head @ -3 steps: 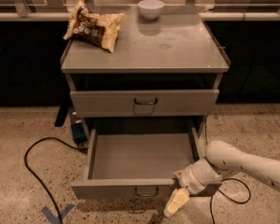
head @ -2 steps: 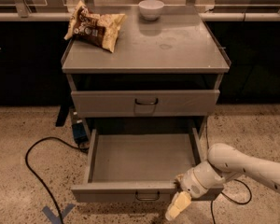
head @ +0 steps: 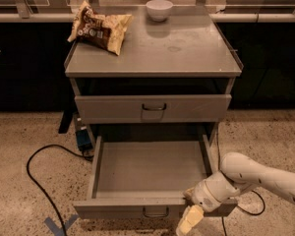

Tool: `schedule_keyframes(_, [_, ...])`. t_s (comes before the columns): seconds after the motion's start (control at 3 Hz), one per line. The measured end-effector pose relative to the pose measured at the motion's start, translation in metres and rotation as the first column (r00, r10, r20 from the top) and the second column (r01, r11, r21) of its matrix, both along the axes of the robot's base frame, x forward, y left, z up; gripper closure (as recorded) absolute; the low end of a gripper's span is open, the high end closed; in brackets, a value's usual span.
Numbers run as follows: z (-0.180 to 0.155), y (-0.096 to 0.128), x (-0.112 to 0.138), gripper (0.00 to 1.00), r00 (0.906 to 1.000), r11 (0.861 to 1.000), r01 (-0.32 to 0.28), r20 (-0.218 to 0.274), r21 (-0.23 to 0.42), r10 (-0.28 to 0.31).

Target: Open middle drawer

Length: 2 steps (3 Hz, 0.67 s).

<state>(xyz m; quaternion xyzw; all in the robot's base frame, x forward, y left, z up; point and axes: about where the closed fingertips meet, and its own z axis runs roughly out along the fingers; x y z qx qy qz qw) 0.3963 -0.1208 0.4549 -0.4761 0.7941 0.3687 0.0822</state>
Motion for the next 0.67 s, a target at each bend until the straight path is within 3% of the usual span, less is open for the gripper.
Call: schedule_keyframes(0.67, [-0.003,0.004,-0.013,0.00,0.9994,0.999,-0.018,-0.028,0.036,0.019])
